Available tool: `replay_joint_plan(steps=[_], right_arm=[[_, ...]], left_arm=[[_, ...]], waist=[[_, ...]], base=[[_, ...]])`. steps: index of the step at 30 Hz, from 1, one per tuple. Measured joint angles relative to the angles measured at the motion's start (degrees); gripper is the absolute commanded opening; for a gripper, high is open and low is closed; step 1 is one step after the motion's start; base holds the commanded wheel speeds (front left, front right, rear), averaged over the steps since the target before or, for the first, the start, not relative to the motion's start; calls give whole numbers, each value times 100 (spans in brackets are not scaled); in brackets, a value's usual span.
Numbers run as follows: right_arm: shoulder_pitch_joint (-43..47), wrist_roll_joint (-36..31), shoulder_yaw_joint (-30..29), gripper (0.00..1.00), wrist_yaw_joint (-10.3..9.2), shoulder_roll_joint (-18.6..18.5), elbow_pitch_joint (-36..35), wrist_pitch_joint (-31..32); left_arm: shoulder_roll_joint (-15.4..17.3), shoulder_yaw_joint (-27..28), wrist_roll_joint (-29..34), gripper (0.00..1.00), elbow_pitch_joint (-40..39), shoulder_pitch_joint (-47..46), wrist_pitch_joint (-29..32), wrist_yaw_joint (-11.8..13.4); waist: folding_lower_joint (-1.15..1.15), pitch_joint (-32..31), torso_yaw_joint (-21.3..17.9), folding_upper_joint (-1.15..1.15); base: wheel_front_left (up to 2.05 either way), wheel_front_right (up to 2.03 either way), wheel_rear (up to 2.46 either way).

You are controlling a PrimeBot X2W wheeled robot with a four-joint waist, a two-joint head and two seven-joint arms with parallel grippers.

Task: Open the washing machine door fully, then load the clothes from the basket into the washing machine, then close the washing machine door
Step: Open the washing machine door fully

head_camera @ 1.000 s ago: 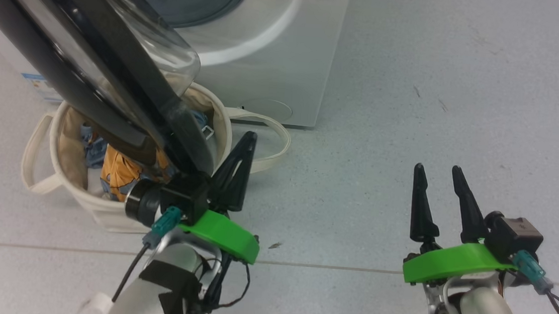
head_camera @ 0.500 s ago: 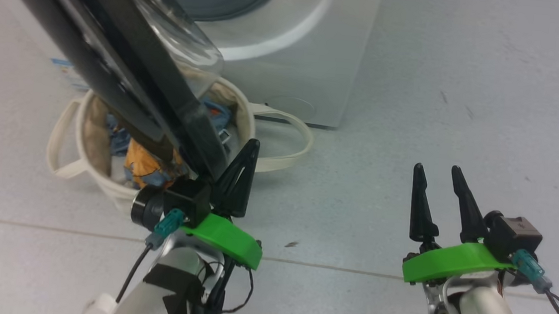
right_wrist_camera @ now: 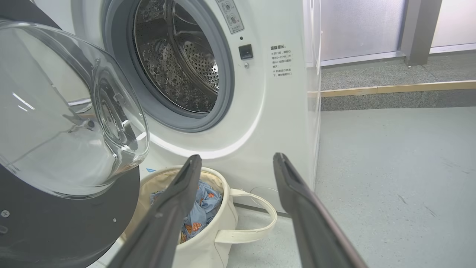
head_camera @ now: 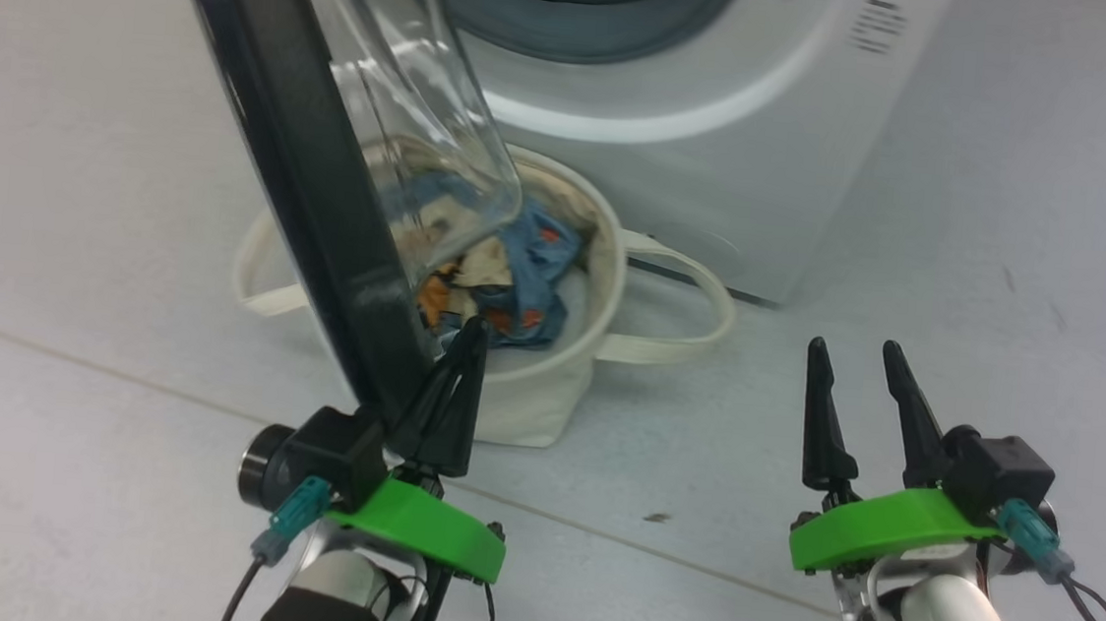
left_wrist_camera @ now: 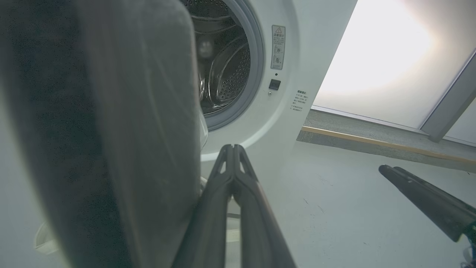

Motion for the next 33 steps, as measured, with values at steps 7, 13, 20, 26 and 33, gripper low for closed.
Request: replay_joint_plan(steps=[7, 13, 20, 26, 33], right_arm=[[12, -45, 7, 100, 0, 0, 77, 0], [21, -44, 5, 100, 0, 0, 108, 0], [55, -54, -20, 100, 0, 0, 190, 0], [70, -81, -19, 100, 0, 0, 199, 0], [27, -204, -73, 100, 0, -14, 211, 0]], left_arm=[[4, 218, 11, 0, -304, 193, 0, 62], [15, 561, 83, 0, -390, 369, 0, 81], [7, 1092, 112, 0, -450, 483, 0, 175], [5, 1863, 223, 0, -327, 497, -1, 174], [-5, 2939, 428, 0, -4, 213, -1, -102]], waist=[[0, -83, 461, 0], [0, -138, 783, 0], [0, -133, 1033, 0], [0, -64, 1110, 0], [0, 233, 1125, 0]], base=[[0, 0, 0], [0, 0, 0], [0, 0, 0], [0, 0, 0], [0, 0, 0]])
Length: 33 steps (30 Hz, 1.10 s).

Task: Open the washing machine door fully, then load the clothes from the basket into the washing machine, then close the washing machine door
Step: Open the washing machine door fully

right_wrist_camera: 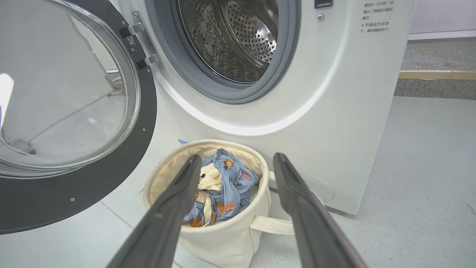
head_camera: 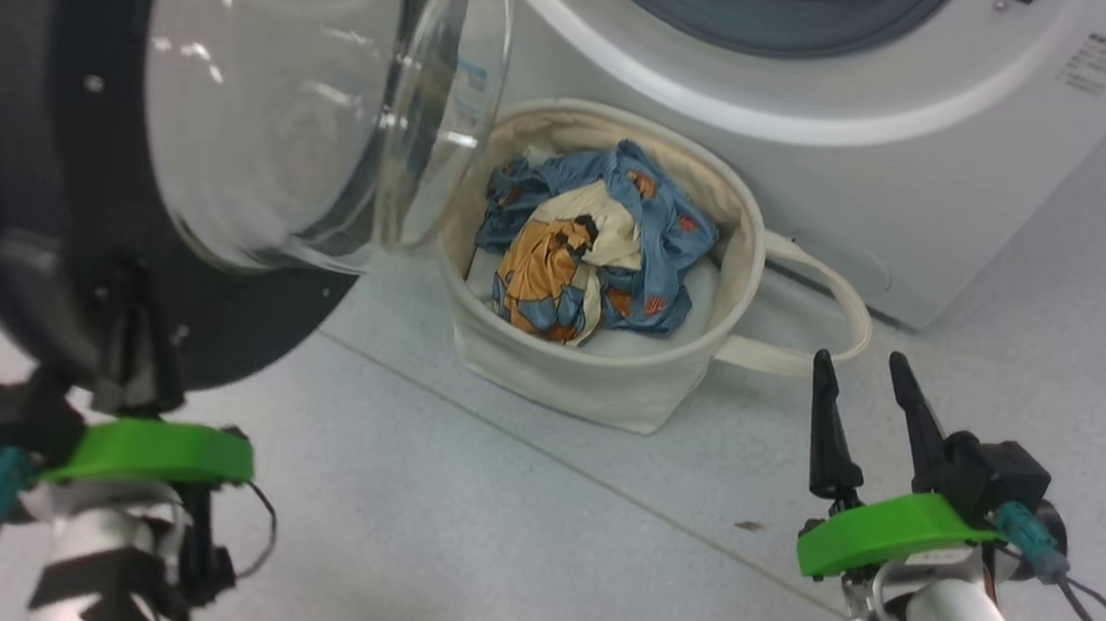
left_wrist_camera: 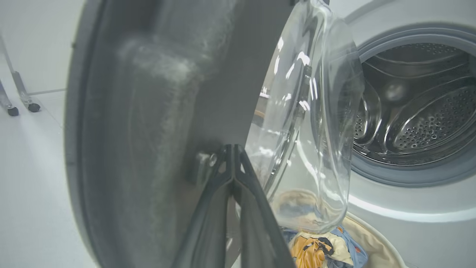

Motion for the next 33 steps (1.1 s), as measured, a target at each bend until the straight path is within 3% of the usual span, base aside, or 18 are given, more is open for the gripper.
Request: replay_joint_plan(steps=[7, 14, 23, 33], right_arm=[[-274, -136, -60, 100, 0, -249, -13, 0], [-450, -235, -102, 100, 0, -571, -44, 0], [-666, -326, -78, 100, 0, -840, -90, 0], [-750, -327, -70, 100, 0, -944, -97, 0]], left_arm=[[54, 1082, 7, 0, 452, -836, 0, -394], [71, 1823, -22, 0, 1024, -1690, 0, -790], [78, 2429, 168, 0, 1842, -2512, -1, -1093], [-7, 2687, 522, 0, 1923, -2838, -1, -1315]], waist=[[1, 515, 62, 0], [2, 1022, 240, 0], [1, 1447, 481, 0], [1, 1561, 557, 0]], base=[[0, 0, 0], [0, 0, 0], [0, 0, 0], [0, 0, 0]])
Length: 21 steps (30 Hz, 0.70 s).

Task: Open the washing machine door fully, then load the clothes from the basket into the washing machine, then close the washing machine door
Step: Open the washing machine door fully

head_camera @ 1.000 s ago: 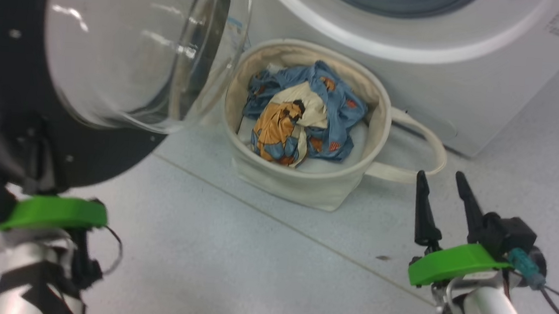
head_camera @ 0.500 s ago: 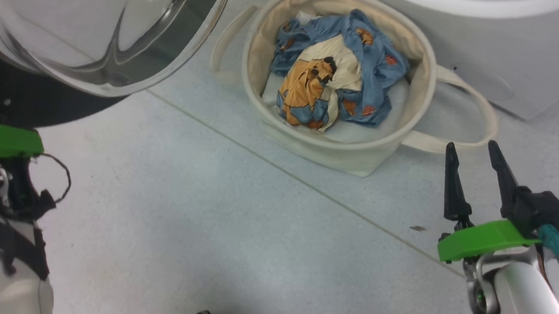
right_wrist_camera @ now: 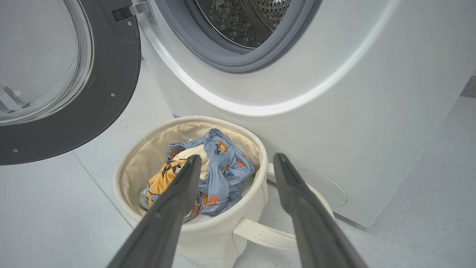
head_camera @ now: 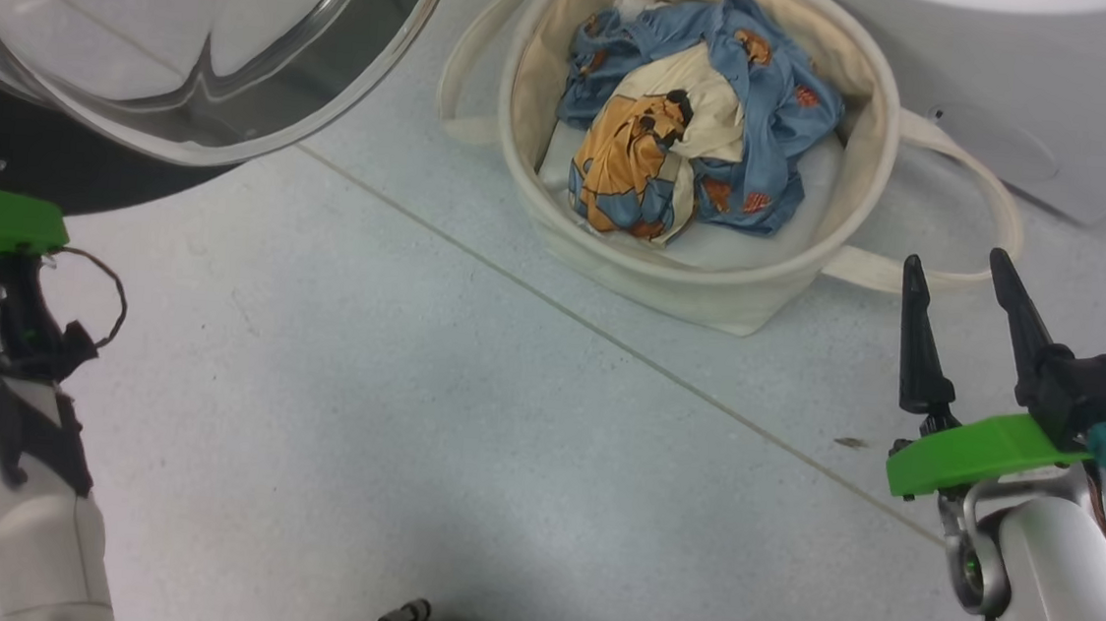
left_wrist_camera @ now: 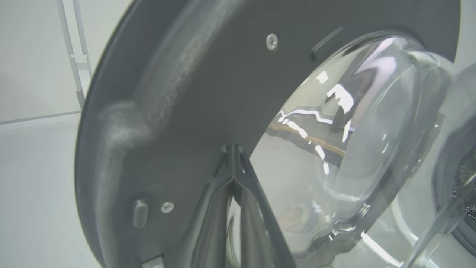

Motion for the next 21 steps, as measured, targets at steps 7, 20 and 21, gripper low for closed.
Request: replay_joint_plan(steps=[7, 20, 21], right_arm=[[8, 62, -9, 100, 0, 283, 15, 0], [672, 422, -248, 100, 0, 905, -495, -1], [740, 447, -243, 100, 0, 907, -563, -1]], left_arm=[[-97, -297, 276, 0, -606, 438, 0, -157], [-57, -3194, -842, 0, -1329, 2675, 1, 226], [-48, -3300, -848, 0, -1348, 2760, 1, 277]], waist=[[-1, -394, -105, 0], [-3, -1606, -1126, 1], [-2, -1674, -1231, 1]], base=[[0, 0, 0], [0, 0, 0], [0, 0, 0]])
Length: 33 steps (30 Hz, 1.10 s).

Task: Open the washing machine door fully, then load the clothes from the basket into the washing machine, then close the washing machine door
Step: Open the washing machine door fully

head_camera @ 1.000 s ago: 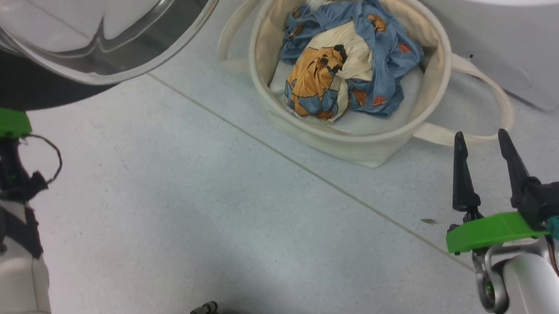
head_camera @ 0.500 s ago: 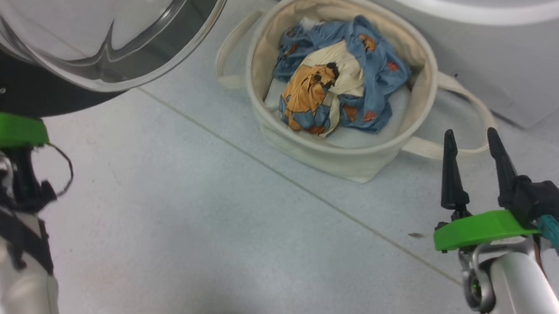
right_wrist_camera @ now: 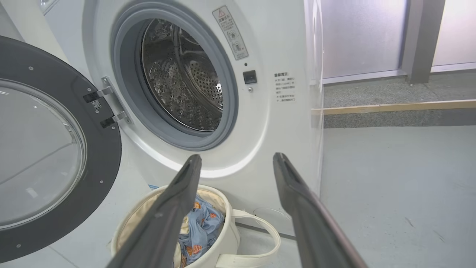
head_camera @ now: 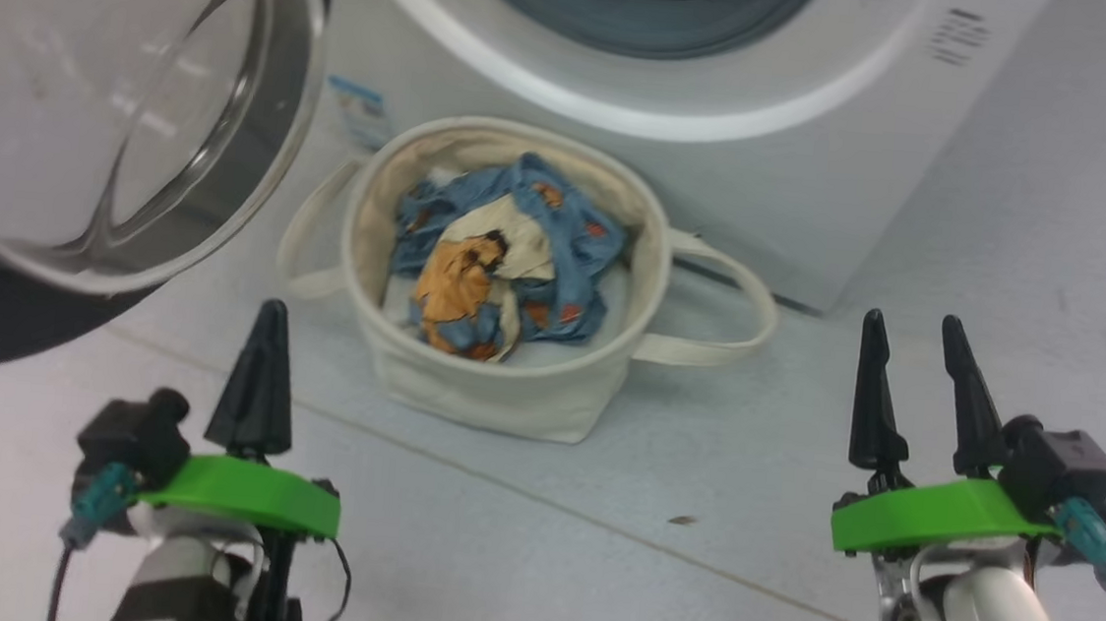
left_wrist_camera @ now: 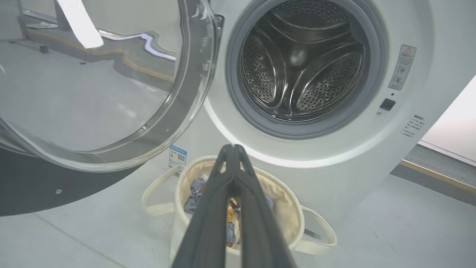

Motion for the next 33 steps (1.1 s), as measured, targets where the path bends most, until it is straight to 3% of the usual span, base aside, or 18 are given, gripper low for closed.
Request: replay_joint_plan(steps=[11, 16, 17, 18, 33], right_arm=[[556, 417, 46, 100, 0, 46, -204, 0], [572, 416, 43, 100, 0, 51, -183, 0], [572, 416, 42, 100, 0, 52, -181, 0], [571, 416, 41, 100, 0, 55, -153, 0], [566, 371, 100, 100, 0, 65, -70, 0]], left_arm=[[76, -498, -187, 0, -155, 671, 0, 212], [77, -632, -202, 1, -170, 693, 0, 259], [78, -658, -204, 12, -169, 693, 0, 264], [79, -728, -201, 100, -157, 693, 0, 359], [88, -845, 2, 100, -136, 693, 0, 667]], waist=[[0, -603, -1103, 0], [1, -702, -1381, 0], [1, -710, -1407, 0], [1, -706, -1441, 0], [2, -664, -1279, -1]], base=[[0, 0, 0], [0, 0, 0], [0, 0, 0], [0, 0, 0], [0, 0, 0]])
